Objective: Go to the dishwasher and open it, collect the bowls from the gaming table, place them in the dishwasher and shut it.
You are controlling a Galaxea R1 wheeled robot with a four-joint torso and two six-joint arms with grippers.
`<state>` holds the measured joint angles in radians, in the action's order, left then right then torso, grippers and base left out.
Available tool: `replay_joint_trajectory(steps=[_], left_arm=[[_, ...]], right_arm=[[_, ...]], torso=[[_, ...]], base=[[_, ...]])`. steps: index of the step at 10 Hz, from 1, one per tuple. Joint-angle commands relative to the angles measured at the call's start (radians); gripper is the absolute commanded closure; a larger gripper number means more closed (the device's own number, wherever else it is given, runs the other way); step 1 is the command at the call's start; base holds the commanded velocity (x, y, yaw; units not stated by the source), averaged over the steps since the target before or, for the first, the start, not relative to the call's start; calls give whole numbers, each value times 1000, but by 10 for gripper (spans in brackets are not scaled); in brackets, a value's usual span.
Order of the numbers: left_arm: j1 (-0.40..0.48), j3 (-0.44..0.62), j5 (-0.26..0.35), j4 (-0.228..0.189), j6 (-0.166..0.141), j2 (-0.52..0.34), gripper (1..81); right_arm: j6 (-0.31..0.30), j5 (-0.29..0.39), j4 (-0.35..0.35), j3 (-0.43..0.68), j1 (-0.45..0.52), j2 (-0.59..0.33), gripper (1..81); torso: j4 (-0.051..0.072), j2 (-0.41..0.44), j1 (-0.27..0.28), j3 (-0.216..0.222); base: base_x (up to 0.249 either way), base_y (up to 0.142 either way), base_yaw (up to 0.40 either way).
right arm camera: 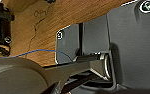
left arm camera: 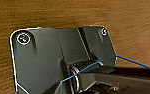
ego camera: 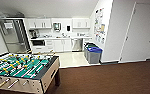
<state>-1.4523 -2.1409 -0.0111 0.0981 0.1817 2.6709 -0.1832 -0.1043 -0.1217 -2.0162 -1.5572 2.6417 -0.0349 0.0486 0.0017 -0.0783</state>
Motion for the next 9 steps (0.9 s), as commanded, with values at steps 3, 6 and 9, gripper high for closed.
replay_joint_trajectory(steps=[3, 6, 9], left_arm=[[48, 21, 60, 8, -1, -20, 10], [48, 22, 59, 8, -1, -20, 10], [48, 22, 60, 9, -1, -21, 10]], right_arm=[[4, 40, -13, 13, 28, -6, 10], [5, 40, -19, 5, 28, -1, 10], [7, 40, -19, 2, 28, 5, 10]], torso=[[0, 0, 0, 0], [0, 1, -2, 0], [0, 1, -1, 0]], base=[[0, 0, 0], [78, 0, 0], [97, 0, 0]])
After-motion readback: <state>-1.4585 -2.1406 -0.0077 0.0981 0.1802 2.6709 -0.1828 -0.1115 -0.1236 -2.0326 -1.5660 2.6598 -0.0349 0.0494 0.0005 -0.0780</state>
